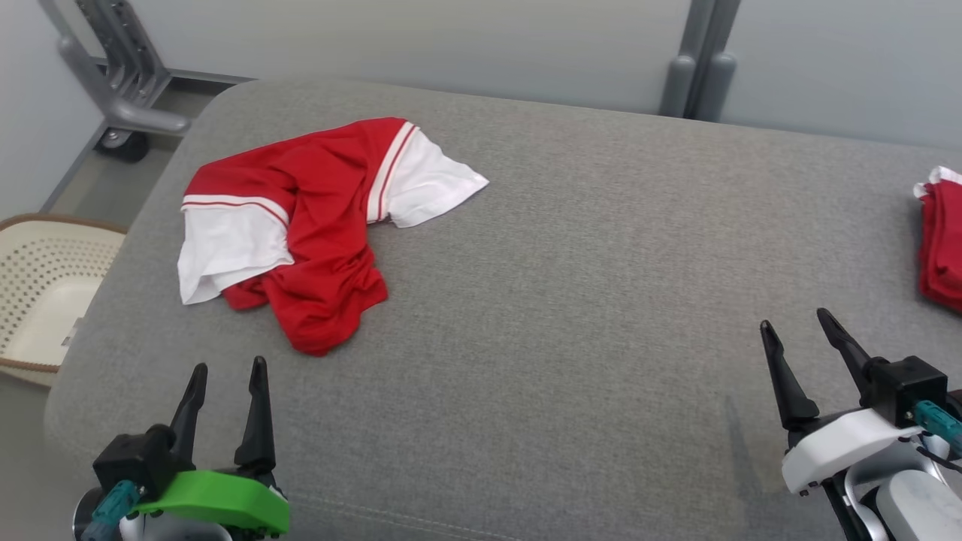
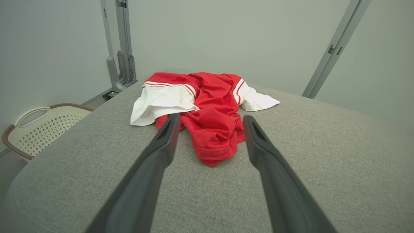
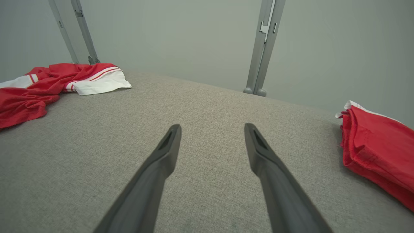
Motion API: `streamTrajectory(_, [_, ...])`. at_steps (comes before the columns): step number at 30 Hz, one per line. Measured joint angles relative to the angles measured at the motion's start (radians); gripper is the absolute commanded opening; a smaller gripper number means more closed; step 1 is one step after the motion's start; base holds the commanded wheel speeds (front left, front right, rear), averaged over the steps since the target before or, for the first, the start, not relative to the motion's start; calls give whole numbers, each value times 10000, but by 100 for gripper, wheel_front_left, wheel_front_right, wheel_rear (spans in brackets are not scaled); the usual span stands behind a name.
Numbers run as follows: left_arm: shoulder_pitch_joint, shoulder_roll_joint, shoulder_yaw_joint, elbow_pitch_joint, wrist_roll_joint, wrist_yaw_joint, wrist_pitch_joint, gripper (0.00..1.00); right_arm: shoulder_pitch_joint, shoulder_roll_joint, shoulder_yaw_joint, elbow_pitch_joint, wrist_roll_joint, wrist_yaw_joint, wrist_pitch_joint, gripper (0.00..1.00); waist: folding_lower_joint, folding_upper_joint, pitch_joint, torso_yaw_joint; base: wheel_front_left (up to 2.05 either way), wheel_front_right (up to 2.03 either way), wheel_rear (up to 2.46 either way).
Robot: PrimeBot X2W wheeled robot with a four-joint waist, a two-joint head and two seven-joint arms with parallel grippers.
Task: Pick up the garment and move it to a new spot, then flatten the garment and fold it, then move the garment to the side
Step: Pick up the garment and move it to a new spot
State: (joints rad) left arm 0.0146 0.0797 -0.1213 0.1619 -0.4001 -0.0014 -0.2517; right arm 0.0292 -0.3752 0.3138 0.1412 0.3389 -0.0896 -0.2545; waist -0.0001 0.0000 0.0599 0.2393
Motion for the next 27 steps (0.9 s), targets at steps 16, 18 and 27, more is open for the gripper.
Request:
streamTrajectory(16, [564, -48, 393, -508, 0, 178, 0, 100, -428, 282, 311, 288, -151, 337, 0, 100, 0, 0, -117, 2181, 0, 0, 0])
streamTrajectory(18, [564, -44, 453, -523, 2, 174, 0, 100, -428, 309, 316, 295, -161, 337, 0, 100, 0, 0, -134, 2418, 0, 0, 0])
streamTrajectory(27, [570, -42, 504, -594, 4, 6, 0, 100, -411, 330, 194, 336, -232, 257, 0, 100, 0, 0, -205, 2922, 0, 0, 0])
